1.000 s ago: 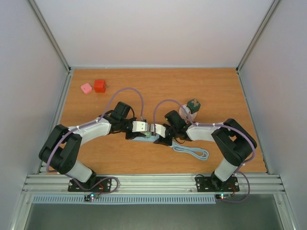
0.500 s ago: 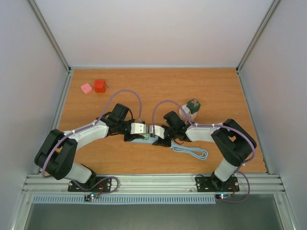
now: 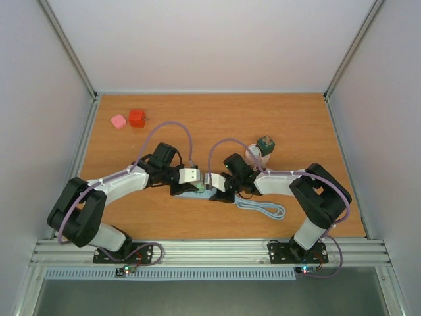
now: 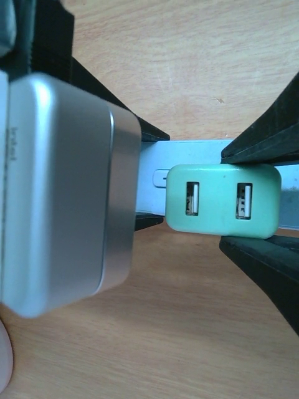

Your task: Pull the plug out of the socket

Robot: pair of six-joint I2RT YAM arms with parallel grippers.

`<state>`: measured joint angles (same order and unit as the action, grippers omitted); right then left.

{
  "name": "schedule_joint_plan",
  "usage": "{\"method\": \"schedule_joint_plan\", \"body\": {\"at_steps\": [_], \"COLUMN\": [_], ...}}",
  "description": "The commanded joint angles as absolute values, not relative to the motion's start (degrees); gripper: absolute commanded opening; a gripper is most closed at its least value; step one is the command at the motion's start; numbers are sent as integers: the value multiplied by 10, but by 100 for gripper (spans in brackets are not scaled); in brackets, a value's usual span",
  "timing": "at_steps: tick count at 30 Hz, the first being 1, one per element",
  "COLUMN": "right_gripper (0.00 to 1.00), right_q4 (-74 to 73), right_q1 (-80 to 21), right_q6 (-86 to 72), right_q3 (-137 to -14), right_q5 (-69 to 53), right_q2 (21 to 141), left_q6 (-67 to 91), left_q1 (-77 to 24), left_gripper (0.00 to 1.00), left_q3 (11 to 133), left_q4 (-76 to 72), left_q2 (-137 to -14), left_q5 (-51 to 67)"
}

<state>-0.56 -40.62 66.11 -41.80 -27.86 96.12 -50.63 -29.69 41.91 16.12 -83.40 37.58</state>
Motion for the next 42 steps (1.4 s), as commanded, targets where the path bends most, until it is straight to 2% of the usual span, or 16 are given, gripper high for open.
{"method": "schedule_joint_plan", "body": {"at_steps": [1,8,14,22,29,42], "right_gripper": [10,8,7,6,6,5], "right_q4": [-22,-23,-28,-23,-30,-36], "right_q1": [-407,-406,-406,-407,-406,-406], "right_q6": [658,653,644,644,651,647], "right_q3": [-414,-413,-422,-417,-412,-422], "right_q5": [-250,-249,-248,-235,-239,-238], "right_q2": [966,964,970,971,969,976], "left_q6": [-471,-578,-625,-455,-402,-607], "left_q1": [-301,-315,-319,-311,-308,-335], "left_gripper": [17,17,16,16,16,15], "left_q3": [445,399,348,420,424,335], "left_q4": [132,121,47,95,99,62], "left_q2": [-827,-780,-753,-782,-795,-701], "left_q5": [475,409,360,466,495,368]}}
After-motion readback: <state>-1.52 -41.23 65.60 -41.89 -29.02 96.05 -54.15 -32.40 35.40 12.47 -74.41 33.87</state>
